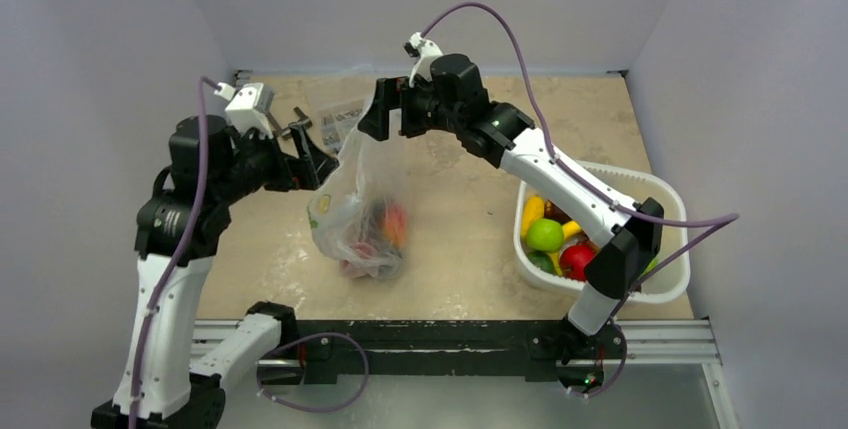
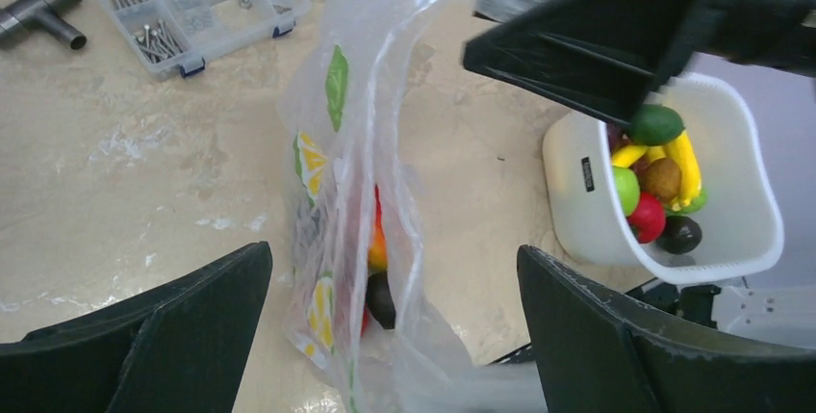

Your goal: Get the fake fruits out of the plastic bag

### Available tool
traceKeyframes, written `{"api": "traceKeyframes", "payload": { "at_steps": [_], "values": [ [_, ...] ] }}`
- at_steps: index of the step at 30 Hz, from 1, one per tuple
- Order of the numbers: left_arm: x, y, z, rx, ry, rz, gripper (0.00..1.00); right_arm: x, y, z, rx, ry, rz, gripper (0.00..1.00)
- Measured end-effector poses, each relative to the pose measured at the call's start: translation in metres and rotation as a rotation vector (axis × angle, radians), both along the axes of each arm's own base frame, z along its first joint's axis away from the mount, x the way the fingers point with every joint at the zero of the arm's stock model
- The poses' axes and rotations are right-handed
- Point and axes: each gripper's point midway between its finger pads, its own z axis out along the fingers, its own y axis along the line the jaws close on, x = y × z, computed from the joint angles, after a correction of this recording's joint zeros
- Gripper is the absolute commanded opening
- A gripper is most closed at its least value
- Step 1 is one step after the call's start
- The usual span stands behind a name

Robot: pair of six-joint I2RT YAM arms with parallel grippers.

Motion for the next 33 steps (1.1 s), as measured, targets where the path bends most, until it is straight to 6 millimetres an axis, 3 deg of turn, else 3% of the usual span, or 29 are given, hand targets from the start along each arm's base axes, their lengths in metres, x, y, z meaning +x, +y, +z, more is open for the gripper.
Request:
{"api": "traceKeyframes", "payload": {
  "at_steps": [6,10,13,16,18,23,27,33],
  "values": [
    [0.045,-0.017,-0.063,0.023,0.144,-0.067,0.97,-0.016,-0.020,0.018,-0.012,-0.020,-0.044,0.99],
    [0.053,-0.026,-0.094,0.015,0.203,-0.121,0.69,-0.031,-0.039,0.038,0.004,-0.047,-0.063,0.99],
    [0.056,-0.029,-0.101,0.019,0.199,-0.142,0.47,-0.043,-0.050,0.050,0.010,-0.066,-0.073,0.99],
    [0.059,-0.031,-0.103,0.029,0.175,-0.167,0.38,-0.059,-0.052,0.055,0.012,-0.084,-0.071,0.99],
    [0.059,-0.032,-0.103,0.037,0.155,-0.189,0.36,-0.082,-0.047,0.051,0.011,-0.095,-0.037,0.99],
    [0.055,-0.036,-0.105,0.045,0.098,-0.243,0.09,-0.154,-0.020,0.039,0.063,-0.134,0.168,0.99],
    [0.049,-0.038,-0.106,0.037,0.062,-0.264,0.00,-0.172,-0.003,0.032,0.093,-0.185,0.270,0.99],
    [0.046,-0.039,-0.103,0.026,0.012,-0.269,0.00,-0.189,0.030,0.029,0.118,-0.296,0.394,0.99]
  ]
}}
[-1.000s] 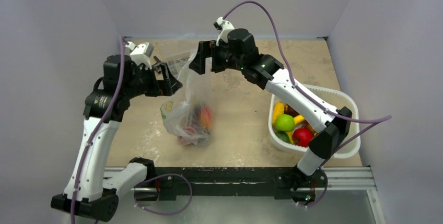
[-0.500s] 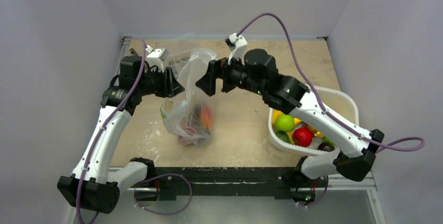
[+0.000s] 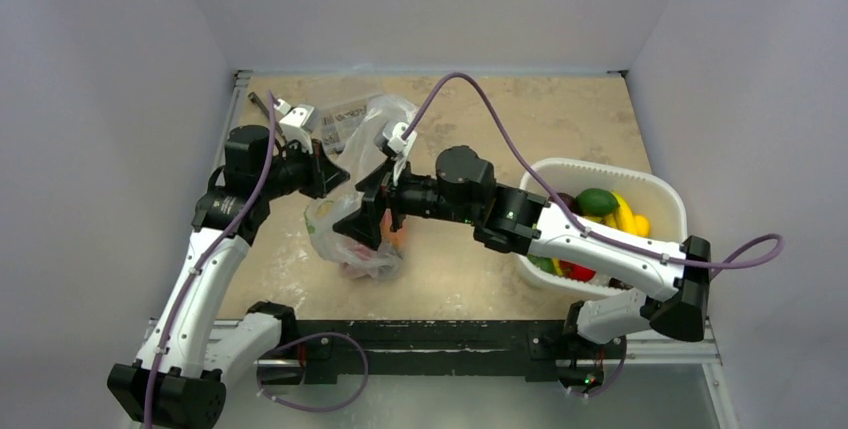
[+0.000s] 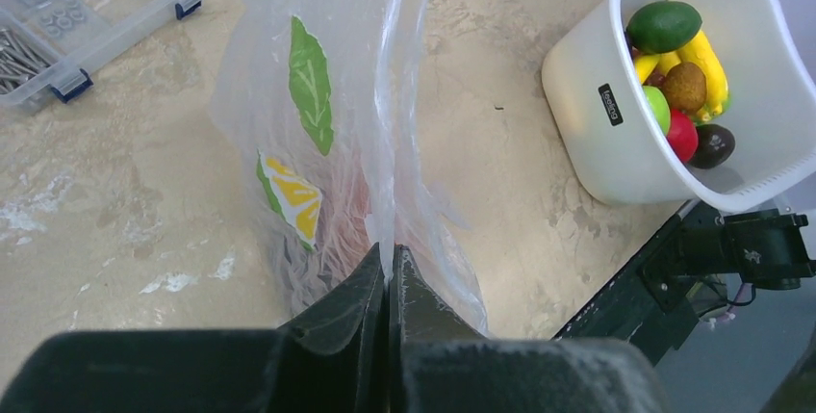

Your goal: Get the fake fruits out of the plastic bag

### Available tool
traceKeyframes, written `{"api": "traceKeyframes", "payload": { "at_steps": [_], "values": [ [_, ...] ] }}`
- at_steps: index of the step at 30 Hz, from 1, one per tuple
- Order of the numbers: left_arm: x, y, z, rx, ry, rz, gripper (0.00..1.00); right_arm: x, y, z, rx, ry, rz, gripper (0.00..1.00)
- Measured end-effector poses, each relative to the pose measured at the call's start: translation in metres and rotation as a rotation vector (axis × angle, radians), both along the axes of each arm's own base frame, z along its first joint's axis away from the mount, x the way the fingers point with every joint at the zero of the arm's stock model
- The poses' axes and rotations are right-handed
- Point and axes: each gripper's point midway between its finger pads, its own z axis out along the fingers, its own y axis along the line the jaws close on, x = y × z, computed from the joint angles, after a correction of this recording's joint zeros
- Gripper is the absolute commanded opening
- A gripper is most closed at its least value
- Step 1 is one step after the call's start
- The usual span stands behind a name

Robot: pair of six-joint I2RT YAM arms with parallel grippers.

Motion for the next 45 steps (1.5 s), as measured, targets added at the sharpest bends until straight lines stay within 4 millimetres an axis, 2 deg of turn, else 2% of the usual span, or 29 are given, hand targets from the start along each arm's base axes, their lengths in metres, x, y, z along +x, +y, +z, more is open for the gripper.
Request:
{"api": "traceKeyframes", "payload": {
  "at_steps": [2,4,5,8,9,13,17,19,22,23,24,26,28,31,33,37,41,45],
  "values": [
    [0.000,0.001,0.000,-0.003,-0.010,0.006,0.00,-0.004,0.010,-0.004,-0.004,-0.035,0.020,0.96],
    [0.001,0.001,0.000,-0.004,-0.016,0.015,0.00,-0.007,0.019,-0.011,-0.020,-0.058,0.032,0.79],
    [0.003,0.002,0.001,-0.003,-0.020,0.023,0.00,-0.009,0.025,-0.015,-0.032,-0.070,0.038,0.66],
    [0.009,0.008,-0.002,0.008,-0.008,0.077,0.00,-0.017,0.045,-0.022,-0.059,-0.105,0.052,0.05],
    [0.012,0.012,-0.004,0.018,-0.004,0.105,0.00,-0.022,0.049,-0.023,-0.066,-0.122,0.054,0.00],
    [0.021,0.034,-0.013,0.074,0.016,0.248,0.00,-0.057,0.065,-0.034,-0.117,-0.220,0.022,0.00],
    [0.021,0.059,-0.013,0.119,0.011,0.395,0.00,-0.072,0.073,-0.057,-0.222,-0.383,-0.115,0.00],
    [0.019,0.068,-0.010,0.131,0.000,0.450,0.00,-0.080,0.078,-0.080,-0.288,-0.481,-0.165,0.00],
    [0.017,0.077,-0.014,0.154,0.006,0.491,0.00,-0.087,0.086,-0.132,-0.411,-0.557,-0.180,0.00],
    [0.018,0.077,-0.016,0.158,0.016,0.491,0.00,-0.087,0.086,-0.156,-0.455,-0.568,-0.170,0.00],
    [0.018,0.076,-0.019,0.160,0.027,0.490,0.00,-0.084,0.083,-0.171,-0.488,-0.572,-0.165,0.00],
    [0.018,0.071,-0.028,0.161,0.076,0.468,0.00,-0.078,0.076,-0.195,-0.537,-0.564,-0.154,0.07],
    [0.022,0.062,-0.033,0.147,0.123,0.431,0.00,-0.073,0.072,-0.204,-0.545,-0.534,-0.151,0.20],
    [0.029,0.048,-0.024,0.101,0.136,0.371,0.00,-0.072,0.072,-0.201,-0.495,-0.459,-0.120,0.37],
    [0.033,0.037,-0.011,0.062,0.114,0.321,0.00,-0.070,0.068,-0.194,-0.451,-0.391,-0.090,0.57],
    [0.036,0.018,0.003,0.006,0.058,0.213,0.00,-0.072,0.060,-0.176,-0.372,-0.273,-0.023,0.82],
    [0.035,0.014,-0.002,0.003,0.053,0.179,0.00,-0.091,0.049,-0.136,-0.265,-0.170,0.047,0.95],
    [0.030,0.013,-0.005,-0.001,0.051,0.169,0.00,-0.105,0.030,-0.084,-0.139,-0.082,0.066,0.99]
  ]
}}
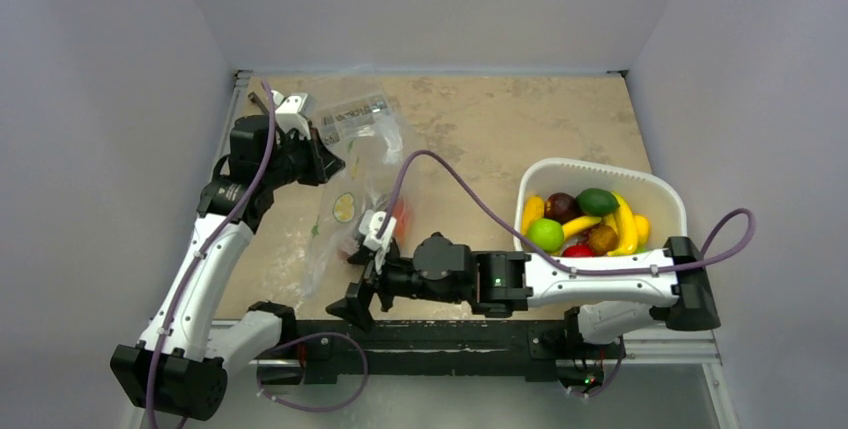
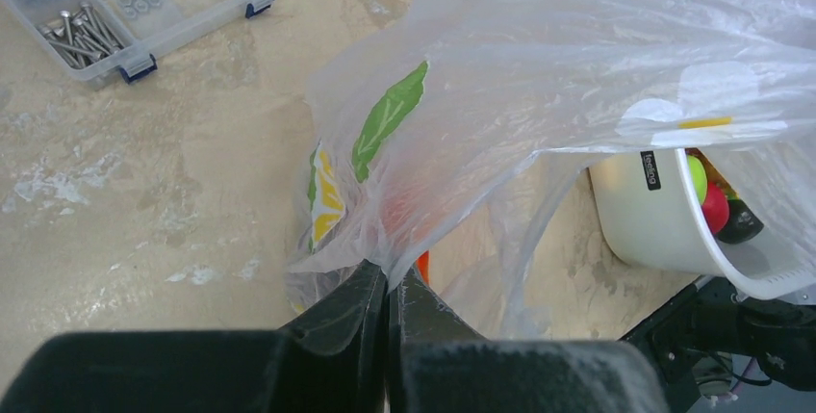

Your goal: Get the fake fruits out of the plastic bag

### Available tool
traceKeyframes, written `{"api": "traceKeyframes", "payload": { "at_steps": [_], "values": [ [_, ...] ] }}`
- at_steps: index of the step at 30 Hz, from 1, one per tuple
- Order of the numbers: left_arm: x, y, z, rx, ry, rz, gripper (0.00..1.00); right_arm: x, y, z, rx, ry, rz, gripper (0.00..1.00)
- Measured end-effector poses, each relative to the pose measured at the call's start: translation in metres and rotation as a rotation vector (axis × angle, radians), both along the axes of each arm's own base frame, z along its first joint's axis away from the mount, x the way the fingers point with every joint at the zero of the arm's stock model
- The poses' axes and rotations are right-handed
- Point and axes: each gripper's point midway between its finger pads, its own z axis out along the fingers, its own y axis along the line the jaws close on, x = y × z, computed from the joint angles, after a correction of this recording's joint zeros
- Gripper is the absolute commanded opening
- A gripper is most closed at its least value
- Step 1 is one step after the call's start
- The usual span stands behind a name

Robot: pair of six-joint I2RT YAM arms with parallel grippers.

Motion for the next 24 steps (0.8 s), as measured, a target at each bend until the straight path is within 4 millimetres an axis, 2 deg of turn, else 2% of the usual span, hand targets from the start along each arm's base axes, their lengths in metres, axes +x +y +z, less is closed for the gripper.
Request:
{"api": "traceKeyframes", "payload": {
  "at_steps": [3,6,11,17,18,20,21,23,24],
  "values": [
    [-0.002,0.000,0.003,-0.001,-0.012,-0.002,0.00,0.006,-0.014,0.030,0.081,0.075,-0.041,0.99],
    [-0.003,0.001,0.005,0.001,-0.021,-0.005,0.00,0.030,-0.025,0.036,0.109,0.169,-0.162,0.99],
    [-0.003,0.000,0.004,0.002,-0.020,-0.005,0.00,0.092,-0.044,0.012,0.094,0.355,-0.499,0.99],
    [-0.005,-0.001,0.004,0.003,-0.023,-0.015,0.00,0.151,-0.042,-0.034,0.029,0.420,-0.726,0.96],
    [-0.006,-0.002,0.003,0.006,-0.024,-0.021,0.00,0.161,-0.039,-0.042,0.008,0.420,-0.752,0.92],
    [-0.008,-0.006,0.003,0.012,-0.028,-0.038,0.00,0.178,-0.033,-0.057,-0.030,0.411,-0.804,0.76],
    [-0.010,-0.008,0.003,0.016,-0.030,-0.045,0.00,0.184,-0.031,-0.065,-0.053,0.403,-0.825,0.67],
    [-0.012,-0.010,0.003,0.028,-0.034,-0.051,0.00,0.193,-0.030,-0.078,-0.095,0.385,-0.865,0.57],
    [-0.012,-0.009,0.003,0.035,-0.039,-0.045,0.00,0.196,-0.031,-0.084,-0.117,0.374,-0.888,0.49]
  ]
}}
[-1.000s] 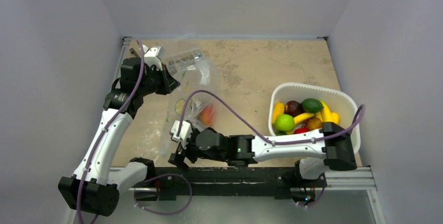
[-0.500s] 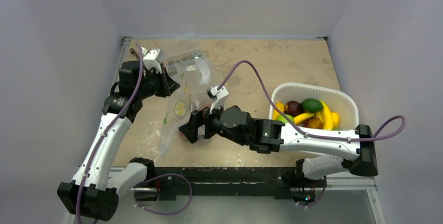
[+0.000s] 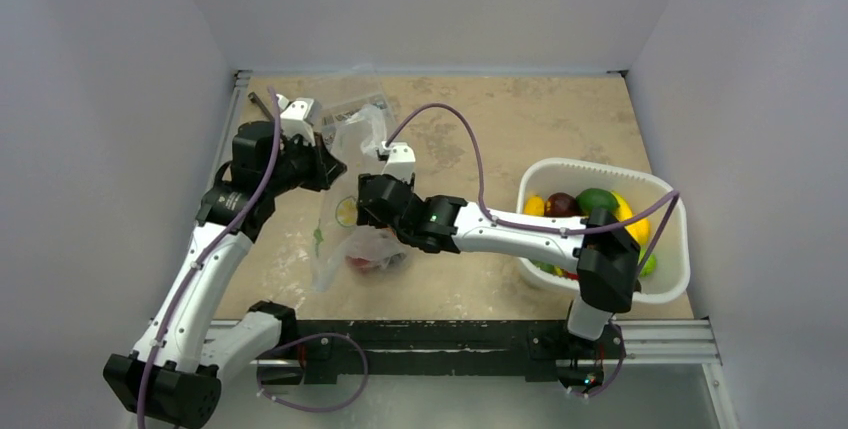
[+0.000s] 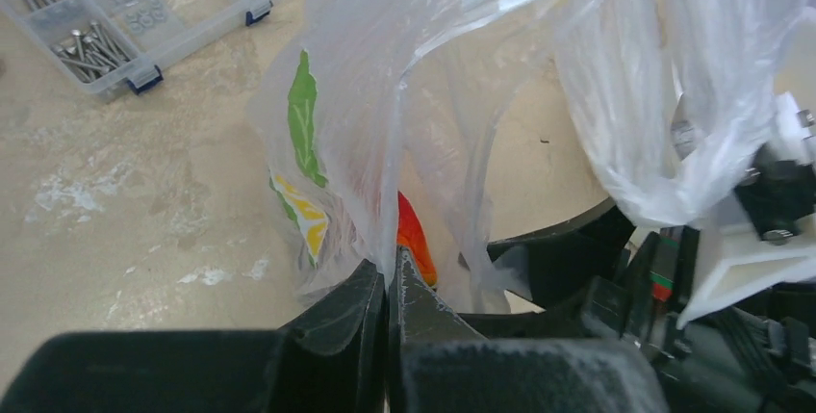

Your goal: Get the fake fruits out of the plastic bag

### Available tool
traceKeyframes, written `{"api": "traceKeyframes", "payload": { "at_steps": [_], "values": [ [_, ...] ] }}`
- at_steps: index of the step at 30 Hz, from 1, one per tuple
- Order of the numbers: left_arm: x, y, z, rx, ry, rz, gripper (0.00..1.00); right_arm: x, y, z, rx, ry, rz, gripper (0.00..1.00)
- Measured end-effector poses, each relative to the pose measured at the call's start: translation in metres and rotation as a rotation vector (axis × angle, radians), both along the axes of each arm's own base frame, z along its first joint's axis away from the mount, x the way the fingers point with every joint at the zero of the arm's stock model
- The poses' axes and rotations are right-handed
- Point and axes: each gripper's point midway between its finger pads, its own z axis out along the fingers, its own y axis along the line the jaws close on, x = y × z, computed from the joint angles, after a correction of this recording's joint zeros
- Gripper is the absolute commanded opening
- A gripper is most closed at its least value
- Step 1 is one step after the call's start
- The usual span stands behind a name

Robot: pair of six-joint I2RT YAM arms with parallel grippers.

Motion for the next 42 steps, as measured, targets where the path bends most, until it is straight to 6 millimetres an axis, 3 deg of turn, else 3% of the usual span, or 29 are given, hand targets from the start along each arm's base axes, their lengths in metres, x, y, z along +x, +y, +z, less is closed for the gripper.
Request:
{"api": "traceKeyframes", "payload": {
  "at_steps": [2,6,7,11,14,16,21,25,27,29,33,36,39,42],
  "values": [
    [0.000,0.004,0.002,0.017,-0.018,0.021,0.00,0.005,-0.005,-0.013,-0.055,-0.003,-0.031,0.30],
    [0.001,0.022,0.009,0.060,-0.062,0.111,0.00,0.010,-0.025,-0.029,-0.161,-0.015,-0.092,0.03],
    [0.001,0.028,0.011,0.073,-0.072,0.140,0.00,0.012,-0.031,-0.031,-0.182,-0.021,-0.105,0.00],
    [0.001,0.044,0.013,0.112,-0.083,0.223,0.00,0.020,-0.044,-0.029,-0.211,-0.043,-0.098,0.00],
    [0.002,0.056,0.020,0.155,-0.042,0.277,0.00,0.030,-0.051,-0.017,-0.193,-0.058,-0.066,0.00],
    [0.005,0.062,0.033,0.172,-0.027,0.305,0.00,0.037,-0.051,0.002,-0.148,-0.084,-0.034,0.00],
    [0.011,0.061,0.089,0.130,-0.080,0.312,0.00,0.047,-0.050,0.050,-0.030,-0.156,0.013,0.00],
    [0.005,0.045,0.109,0.060,-0.102,0.244,0.00,0.046,-0.051,0.060,0.054,-0.172,0.050,0.00],
    [0.003,0.036,0.104,0.035,-0.083,0.198,0.00,0.040,-0.054,0.044,0.079,-0.150,0.079,0.03],
    [0.002,0.025,0.088,0.009,-0.041,0.144,0.00,0.033,-0.057,0.013,0.080,-0.104,0.100,0.05],
    [0.000,0.000,0.031,-0.019,0.124,0.044,0.00,0.006,-0.072,-0.086,-0.008,0.075,0.148,0.11],
    [-0.008,-0.020,-0.002,-0.001,0.219,-0.029,0.00,-0.016,-0.092,-0.134,-0.070,0.175,0.163,0.20],
    [-0.022,-0.032,-0.018,0.015,0.256,-0.082,0.00,-0.025,-0.104,-0.147,-0.090,0.204,0.155,0.33],
    [-0.028,-0.029,-0.021,0.024,0.250,-0.084,0.00,-0.025,-0.106,-0.134,-0.073,0.176,0.157,0.47]
  ]
}}
